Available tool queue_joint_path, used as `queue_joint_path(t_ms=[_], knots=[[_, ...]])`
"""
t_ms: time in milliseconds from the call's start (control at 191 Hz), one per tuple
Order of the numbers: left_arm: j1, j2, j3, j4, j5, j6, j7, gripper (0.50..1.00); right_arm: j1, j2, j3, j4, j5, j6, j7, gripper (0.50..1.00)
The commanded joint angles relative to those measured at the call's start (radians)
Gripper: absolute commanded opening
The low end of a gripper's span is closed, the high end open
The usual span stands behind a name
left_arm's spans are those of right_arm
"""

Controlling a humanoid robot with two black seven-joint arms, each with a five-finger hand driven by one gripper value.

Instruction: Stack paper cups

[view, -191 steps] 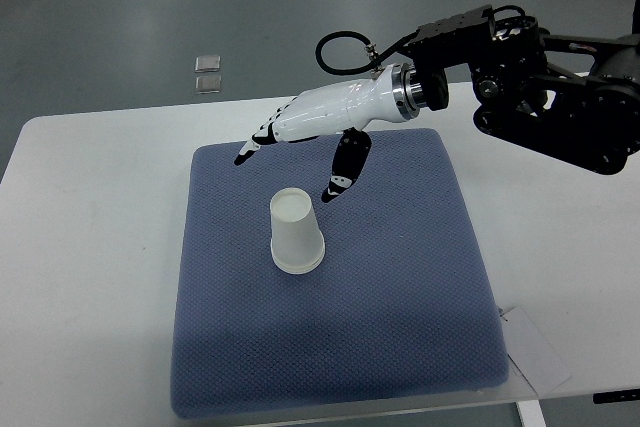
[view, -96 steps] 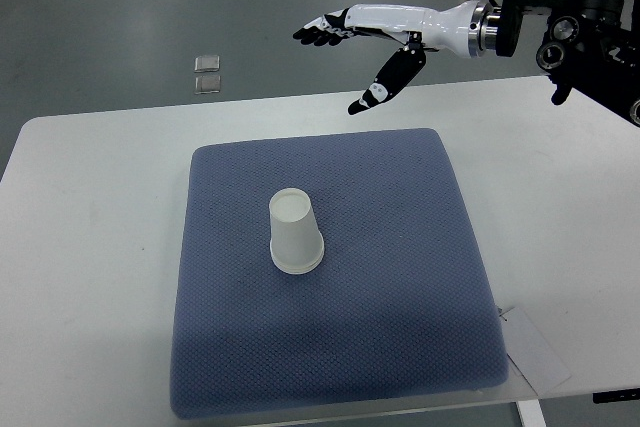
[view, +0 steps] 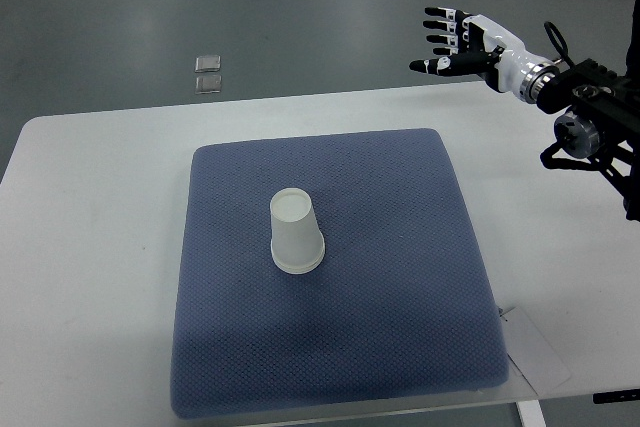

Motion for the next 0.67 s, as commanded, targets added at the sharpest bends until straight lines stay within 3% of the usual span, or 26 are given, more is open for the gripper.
queue_joint_path(t_ms=[0,298,670], knots=[[0.0,0.0,0.0,0.0,0.0,0.0,0.0,1.0,-0.059,0.071,0.069,-0.052,0.013,-0.067,-0.015,0.913],[0.0,0.0,0.0,0.0,0.0,0.0,0.0,1.0,-0.113,0.135,0.124,-0.079,0.022,-0.242,-0.005,0.915],[0.0,0.0,0.0,0.0,0.0,0.0,0.0,1.0,-0.129,0.147,0.156,-0.039,0.017,-0.238,-0.005,0.915]])
